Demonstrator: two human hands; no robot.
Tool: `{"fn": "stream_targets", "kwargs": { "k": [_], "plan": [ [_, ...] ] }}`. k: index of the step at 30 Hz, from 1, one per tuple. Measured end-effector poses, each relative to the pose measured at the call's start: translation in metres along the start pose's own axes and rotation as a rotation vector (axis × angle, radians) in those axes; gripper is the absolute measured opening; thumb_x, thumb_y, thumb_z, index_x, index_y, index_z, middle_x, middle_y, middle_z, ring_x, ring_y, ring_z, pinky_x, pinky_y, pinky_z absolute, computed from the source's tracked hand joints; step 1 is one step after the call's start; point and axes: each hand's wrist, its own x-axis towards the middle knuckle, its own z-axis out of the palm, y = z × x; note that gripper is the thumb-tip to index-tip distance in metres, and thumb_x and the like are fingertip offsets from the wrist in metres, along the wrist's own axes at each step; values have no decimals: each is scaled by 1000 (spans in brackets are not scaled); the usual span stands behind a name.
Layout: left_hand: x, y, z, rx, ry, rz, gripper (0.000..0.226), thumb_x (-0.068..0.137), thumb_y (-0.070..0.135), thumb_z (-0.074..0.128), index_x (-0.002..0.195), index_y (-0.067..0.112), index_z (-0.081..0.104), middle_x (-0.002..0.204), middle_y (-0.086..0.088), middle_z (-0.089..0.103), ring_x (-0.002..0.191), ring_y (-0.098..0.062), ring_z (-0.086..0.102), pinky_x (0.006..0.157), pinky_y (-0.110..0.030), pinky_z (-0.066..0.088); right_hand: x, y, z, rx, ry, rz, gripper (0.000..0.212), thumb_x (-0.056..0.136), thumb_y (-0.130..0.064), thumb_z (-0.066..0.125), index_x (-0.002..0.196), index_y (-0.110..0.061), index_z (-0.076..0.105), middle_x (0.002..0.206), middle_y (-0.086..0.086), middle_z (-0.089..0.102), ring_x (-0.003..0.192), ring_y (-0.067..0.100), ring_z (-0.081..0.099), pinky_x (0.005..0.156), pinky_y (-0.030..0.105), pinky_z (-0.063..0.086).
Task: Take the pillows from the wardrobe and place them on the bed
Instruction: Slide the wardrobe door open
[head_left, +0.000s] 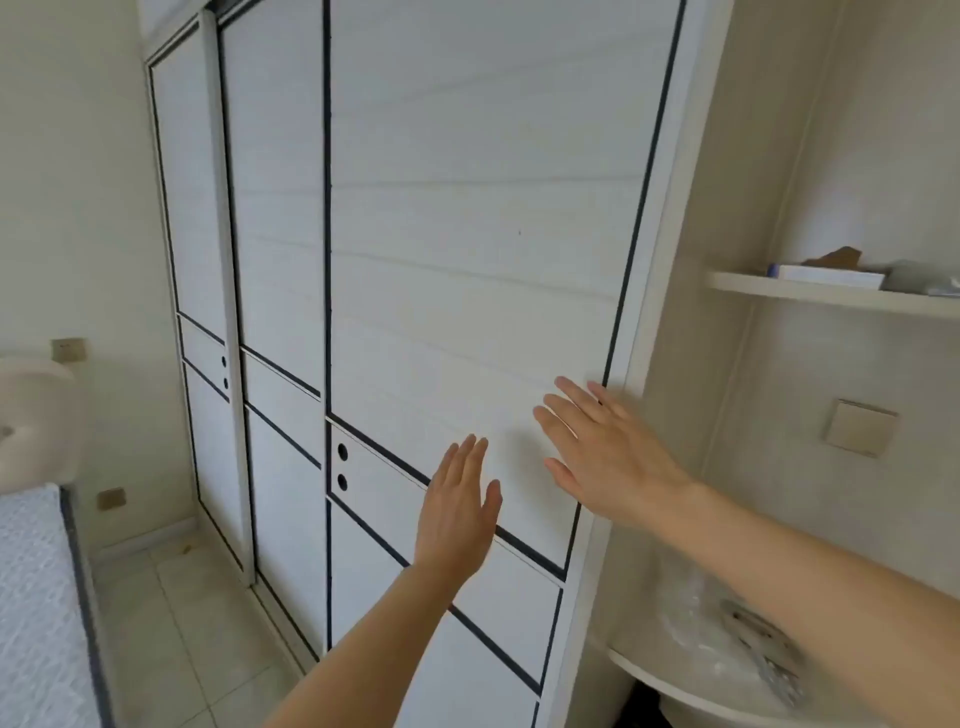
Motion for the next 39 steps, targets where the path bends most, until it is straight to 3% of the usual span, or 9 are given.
{"fn": "stream_targets", "kwargs": {
  "k": [3, 6, 11, 19, 24, 32, 39],
  "plan": [
    [21, -2, 26, -84, 65, -24, 53, 105, 32, 33, 155, 19, 20, 163, 3, 14, 151, -13, 5, 122, -30, 9, 26, 6, 16, -95, 0, -63, 59, 97, -39, 28, 146, -6, 37, 152, 13, 37, 147, 31, 20, 118, 50, 16],
    [41, 3, 48, -223, 126, -125, 53, 105, 33, 29, 156, 23, 13, 164, 8, 4, 150, -8, -3, 123, -32, 7, 51, 11, 26, -181, 1, -111, 64, 101, -43, 22, 154, -10, 4, 162, 8, 2, 148, 30, -11, 116, 51, -7],
    [68, 12, 70, -350, 272, -206, 55, 106, 34, 26, 156, 25, 5, 163, 14, -2, 149, 0, -8, 120, -26, 3, 75, 19, 47, -346, -24, -44, 73, 99, -51, 13, 149, -9, -21, 159, 10, -22, 143, 34, -25, 114, 56, -14],
    [97, 10, 101, -435, 322, -238, 51, 106, 32, 18, 153, 31, -1, 161, 21, -7, 146, 6, -12, 122, -28, 1, 81, 22, 69, -506, -38, -31, 77, 99, -50, 7, 144, 3, -27, 154, 21, -30, 139, 43, -30, 109, 61, -20],
    [103, 6, 110, -431, 341, -259, 54, 102, 40, 11, 153, 36, -5, 160, 24, -10, 144, 8, -15, 119, -30, -8, 88, 20, 74, -564, -37, -20, 77, 99, -50, 7, 143, 3, -27, 153, 22, -32, 138, 44, -30, 107, 62, -22],
    [115, -11, 114, -456, 372, -236, 54, 103, 39, 11, 155, 34, -4, 161, 22, -11, 146, 5, -15, 121, -37, -7, 101, 16, 77, -587, -26, -27, 77, 99, -50, 8, 144, 3, -25, 153, 24, -29, 139, 44, -28, 106, 62, -21],
    [129, -34, 112, -480, 367, -210, 55, 102, 41, 11, 154, 35, -5, 162, 20, -11, 146, 3, -15, 121, -38, -7, 111, 10, 82, -583, -124, -93, 74, 99, -48, 7, 144, 0, -27, 151, 25, -33, 139, 44, -29, 107, 62, -20]
  ]
}}
